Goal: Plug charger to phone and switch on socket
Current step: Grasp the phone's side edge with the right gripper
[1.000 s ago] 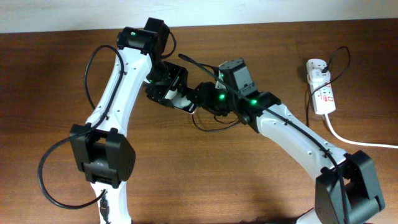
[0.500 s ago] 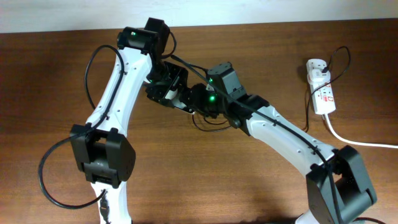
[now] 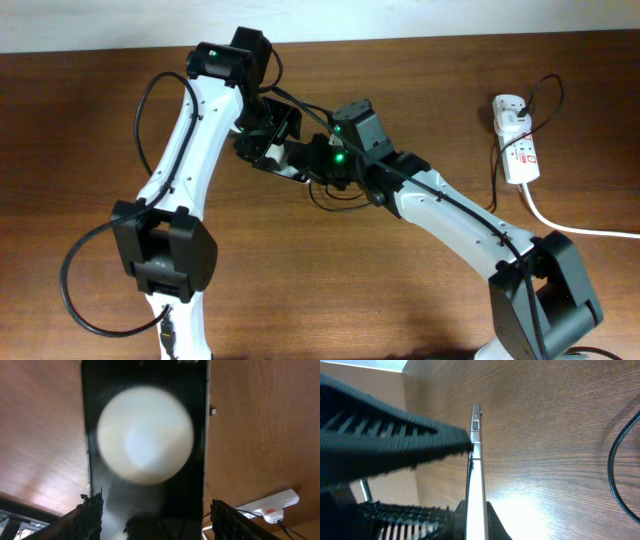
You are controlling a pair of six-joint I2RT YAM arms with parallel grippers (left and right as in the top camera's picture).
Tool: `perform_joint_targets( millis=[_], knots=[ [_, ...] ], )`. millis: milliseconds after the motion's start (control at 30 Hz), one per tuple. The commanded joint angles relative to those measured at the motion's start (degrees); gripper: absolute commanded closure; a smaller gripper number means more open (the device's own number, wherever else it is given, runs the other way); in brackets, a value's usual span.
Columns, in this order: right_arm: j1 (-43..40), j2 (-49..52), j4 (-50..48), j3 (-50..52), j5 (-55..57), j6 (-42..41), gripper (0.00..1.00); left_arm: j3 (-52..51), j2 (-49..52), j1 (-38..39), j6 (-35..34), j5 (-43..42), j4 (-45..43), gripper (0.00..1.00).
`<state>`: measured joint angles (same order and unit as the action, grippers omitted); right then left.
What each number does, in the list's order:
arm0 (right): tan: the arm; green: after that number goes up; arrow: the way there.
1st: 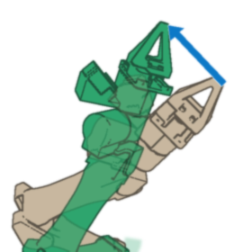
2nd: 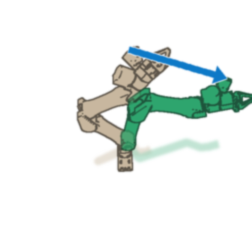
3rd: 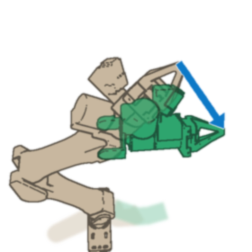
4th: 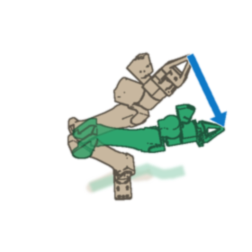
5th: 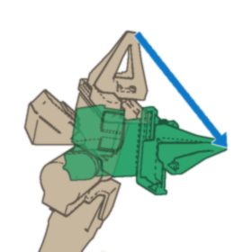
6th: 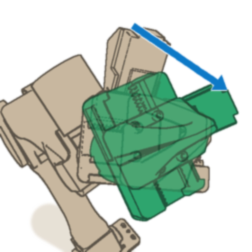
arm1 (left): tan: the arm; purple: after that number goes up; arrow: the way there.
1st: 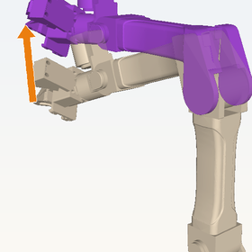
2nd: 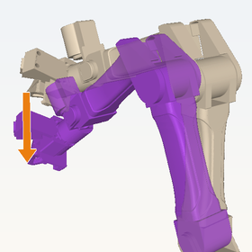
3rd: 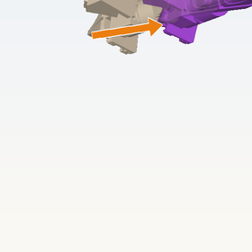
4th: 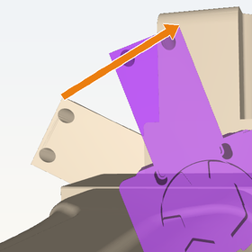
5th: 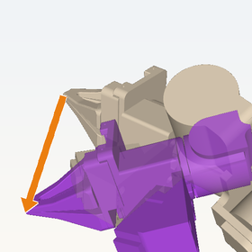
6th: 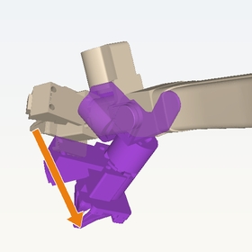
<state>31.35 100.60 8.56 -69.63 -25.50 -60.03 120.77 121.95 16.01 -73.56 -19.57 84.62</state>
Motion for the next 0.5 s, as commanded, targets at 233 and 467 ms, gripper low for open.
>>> perform_joint_targets(
  millis=[233,467],
  knots=[
    [0.0,0.1,-3.5,-0.8,-2.3,0.6,0.96,1.2,0.2,0.1,-0.4,-0.5,1.2,1.00],
    [-8.2,-0.6,1.5,-0.8,-10.5,6.1,0.96,1.2,0.2,-1.1,14.1,-0.5,-0.6,0.85]
  ],
)
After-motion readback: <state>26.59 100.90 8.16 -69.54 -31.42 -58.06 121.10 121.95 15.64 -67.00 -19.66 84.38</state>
